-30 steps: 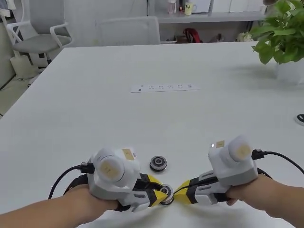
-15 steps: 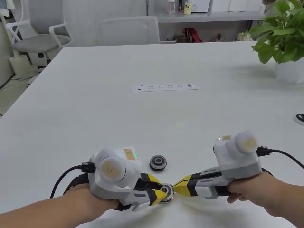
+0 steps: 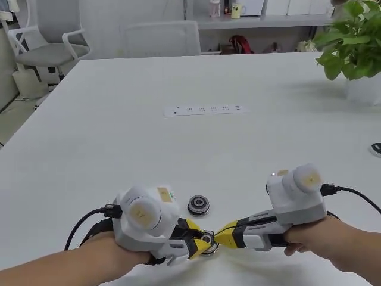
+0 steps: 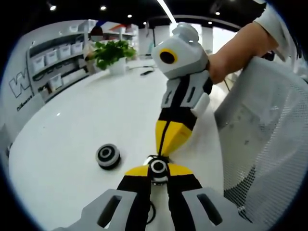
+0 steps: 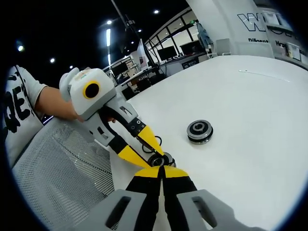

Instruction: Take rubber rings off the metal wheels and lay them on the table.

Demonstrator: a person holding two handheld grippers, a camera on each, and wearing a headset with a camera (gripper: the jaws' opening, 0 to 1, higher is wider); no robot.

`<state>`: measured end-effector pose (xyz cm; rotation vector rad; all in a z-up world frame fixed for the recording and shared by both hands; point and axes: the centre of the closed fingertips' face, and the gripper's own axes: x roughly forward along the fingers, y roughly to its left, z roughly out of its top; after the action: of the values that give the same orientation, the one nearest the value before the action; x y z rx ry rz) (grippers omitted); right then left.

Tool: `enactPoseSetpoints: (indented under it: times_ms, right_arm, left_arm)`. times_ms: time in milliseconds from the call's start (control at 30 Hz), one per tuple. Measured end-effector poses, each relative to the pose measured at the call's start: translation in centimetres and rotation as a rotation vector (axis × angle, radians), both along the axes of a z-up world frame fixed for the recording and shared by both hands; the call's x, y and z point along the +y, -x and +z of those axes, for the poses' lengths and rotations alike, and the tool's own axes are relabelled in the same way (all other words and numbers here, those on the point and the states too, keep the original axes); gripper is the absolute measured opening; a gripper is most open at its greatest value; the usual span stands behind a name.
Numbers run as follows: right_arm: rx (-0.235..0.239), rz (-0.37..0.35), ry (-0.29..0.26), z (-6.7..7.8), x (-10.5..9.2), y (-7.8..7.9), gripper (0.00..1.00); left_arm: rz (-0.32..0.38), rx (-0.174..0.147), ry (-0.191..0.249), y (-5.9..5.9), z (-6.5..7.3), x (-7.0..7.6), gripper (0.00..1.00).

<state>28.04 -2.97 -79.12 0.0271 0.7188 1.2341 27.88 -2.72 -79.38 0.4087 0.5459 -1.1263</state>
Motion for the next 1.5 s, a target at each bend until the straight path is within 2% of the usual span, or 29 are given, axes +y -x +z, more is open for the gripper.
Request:
enactPoseSetpoints:
  times_ms: [67, 133, 667, 1067, 1233, 1500]
  right_arm:
    - [0.002, 0.002, -0.003, 0.0, 0.1, 0.1, 0.0]
    - [-0.021, 0.019, 0.005, 0.1, 0.2, 0.2, 0.0]
    - [-0.049, 0.039, 0.014, 0.4, 0.2, 0.3, 0.0]
    - [-0.042, 0.045, 0.0, 0.6, 0.4, 0.4, 0.0]
    - [-0.032, 0.062, -0.041, 1.3, 1.0, 0.8, 0.0]
    - [-0.046, 0.043, -0.027, 1.0, 0.4, 0.4, 0.0]
  left_arm:
    - [0.0, 0.0, 0.0, 0.0, 0.0, 0.0, 0.12]
    - [0.0, 0.0, -0.001, 0.0, 0.0, 0.0, 0.12]
    - [0.003, 0.002, 0.001, 0.1, 0.0, 0.0, 0.12]
    - [0.002, 0.002, 0.003, 0.1, 0.0, 0.0, 0.12]
    - [0.003, 0.002, 0.004, 0.1, 0.0, 0.0, 0.12]
    - [0.004, 0.001, 0.007, 0.1, 0.0, -0.1, 0.12]
